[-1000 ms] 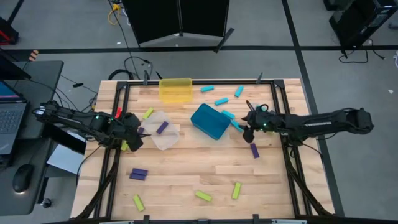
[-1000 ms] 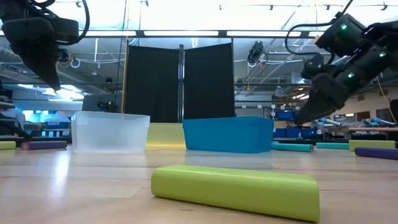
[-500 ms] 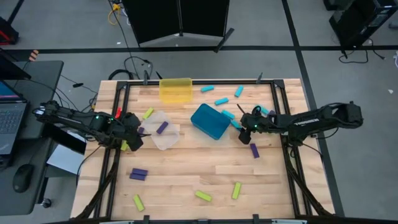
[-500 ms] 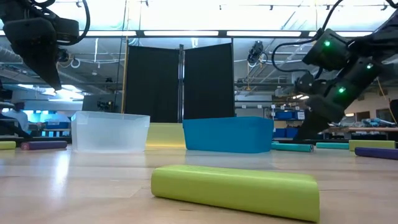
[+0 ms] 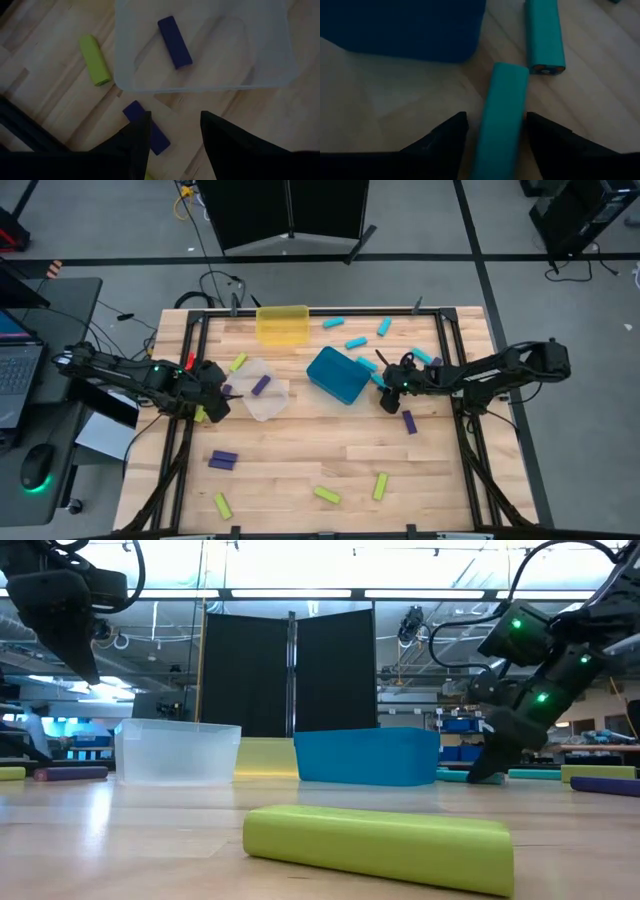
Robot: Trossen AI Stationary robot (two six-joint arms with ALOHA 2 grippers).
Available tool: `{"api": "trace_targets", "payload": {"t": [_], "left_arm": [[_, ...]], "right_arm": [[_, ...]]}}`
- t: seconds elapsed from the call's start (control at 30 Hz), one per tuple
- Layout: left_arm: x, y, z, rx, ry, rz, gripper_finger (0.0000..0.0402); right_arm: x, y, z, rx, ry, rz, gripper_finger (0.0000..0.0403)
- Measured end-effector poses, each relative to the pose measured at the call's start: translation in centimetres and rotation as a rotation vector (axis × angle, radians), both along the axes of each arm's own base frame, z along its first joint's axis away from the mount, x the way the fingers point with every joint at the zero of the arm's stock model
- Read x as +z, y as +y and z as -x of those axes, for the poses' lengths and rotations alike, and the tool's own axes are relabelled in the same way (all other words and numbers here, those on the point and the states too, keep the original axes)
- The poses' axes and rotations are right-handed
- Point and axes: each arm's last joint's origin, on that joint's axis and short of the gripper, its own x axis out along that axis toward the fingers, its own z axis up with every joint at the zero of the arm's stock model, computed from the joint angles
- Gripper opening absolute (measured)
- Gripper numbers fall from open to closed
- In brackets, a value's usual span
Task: Sort blocks
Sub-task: Put the blue block into the blue bin
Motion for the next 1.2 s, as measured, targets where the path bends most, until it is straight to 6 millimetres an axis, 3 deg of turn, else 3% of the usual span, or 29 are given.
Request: {"api": "trace_targets", "payload": {"t": [0.23, 0.6, 1.0, 1.2], "left_arm": [[0.0, 0.0, 0.0, 0.000, 0.000, -0.001, 0.0178], [0.0, 0.0, 0.0, 0.000, 0.001, -0.001, 0.0178], [0.0, 0.0, 0.0, -0.003, 0.001, -0.002, 0.0178], [0.0, 0.0, 0.0, -0.003, 0.001, -0.003, 0.0178]], "right_arm": [[0.0, 0.0, -0.1, 0.003, -0.015, -0.022, 0.0119], [0.7, 0.1, 0.2, 0.012, -0.038, 0.001, 0.0119], [4.8, -0.2, 1.2, -0.106, -0.227, 0.205, 0.0119], [8.0, 0.1, -0.1, -0.020, -0.477, 0.323, 0.0119]]}}
